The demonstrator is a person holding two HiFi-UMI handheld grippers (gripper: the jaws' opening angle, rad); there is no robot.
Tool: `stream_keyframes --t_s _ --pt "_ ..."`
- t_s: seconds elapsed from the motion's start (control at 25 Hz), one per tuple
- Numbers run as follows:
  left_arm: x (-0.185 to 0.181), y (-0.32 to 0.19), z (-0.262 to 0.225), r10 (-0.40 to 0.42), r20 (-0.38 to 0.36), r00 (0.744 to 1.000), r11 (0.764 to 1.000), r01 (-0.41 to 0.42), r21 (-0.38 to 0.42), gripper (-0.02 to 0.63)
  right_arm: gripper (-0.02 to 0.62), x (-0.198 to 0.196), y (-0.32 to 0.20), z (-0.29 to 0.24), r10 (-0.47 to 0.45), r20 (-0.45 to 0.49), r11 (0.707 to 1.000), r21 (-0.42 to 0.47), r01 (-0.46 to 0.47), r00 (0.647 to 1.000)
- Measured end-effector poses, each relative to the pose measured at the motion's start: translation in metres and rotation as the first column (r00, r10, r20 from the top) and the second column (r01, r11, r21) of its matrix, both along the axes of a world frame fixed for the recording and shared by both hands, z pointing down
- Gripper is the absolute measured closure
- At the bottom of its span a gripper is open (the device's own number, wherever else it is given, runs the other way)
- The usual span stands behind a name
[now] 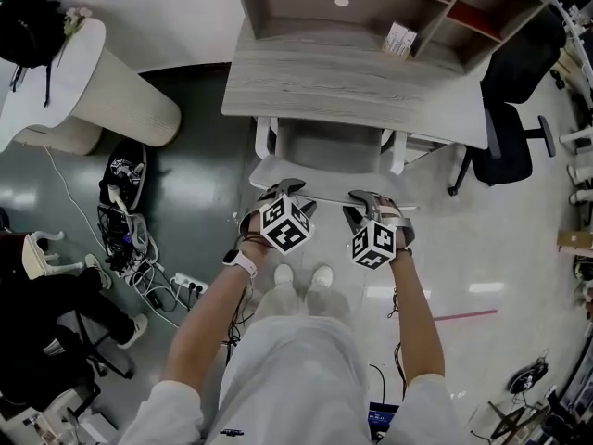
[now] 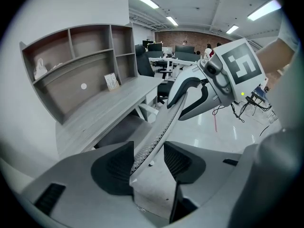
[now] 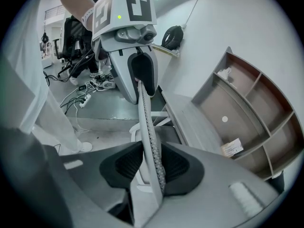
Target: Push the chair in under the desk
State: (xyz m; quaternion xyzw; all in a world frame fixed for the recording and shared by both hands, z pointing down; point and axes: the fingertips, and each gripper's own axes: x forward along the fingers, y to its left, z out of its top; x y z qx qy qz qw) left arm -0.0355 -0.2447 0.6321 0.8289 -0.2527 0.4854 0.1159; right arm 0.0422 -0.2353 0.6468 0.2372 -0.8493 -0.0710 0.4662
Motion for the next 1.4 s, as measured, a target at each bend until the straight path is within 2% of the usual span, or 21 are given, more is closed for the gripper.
stream_keyframes --t_s 0.96,1.4 --pt "0.021 -0.075 0.001 -0.026 -0.004 1.000 1.000 0.026 -0.003 0.410 0.460 0.022 -0.080 0.004 -0.019 -0.025 1.000 0.025 0.019 1.000" --pt "0.021 -0.107 0.000 -0.025 -0.010 1.000 0.999 0.026 0.025 0.410 0.460 0.022 -0.112 0.004 -0.006 -0.046 0.999 0.039 0.008 0.999"
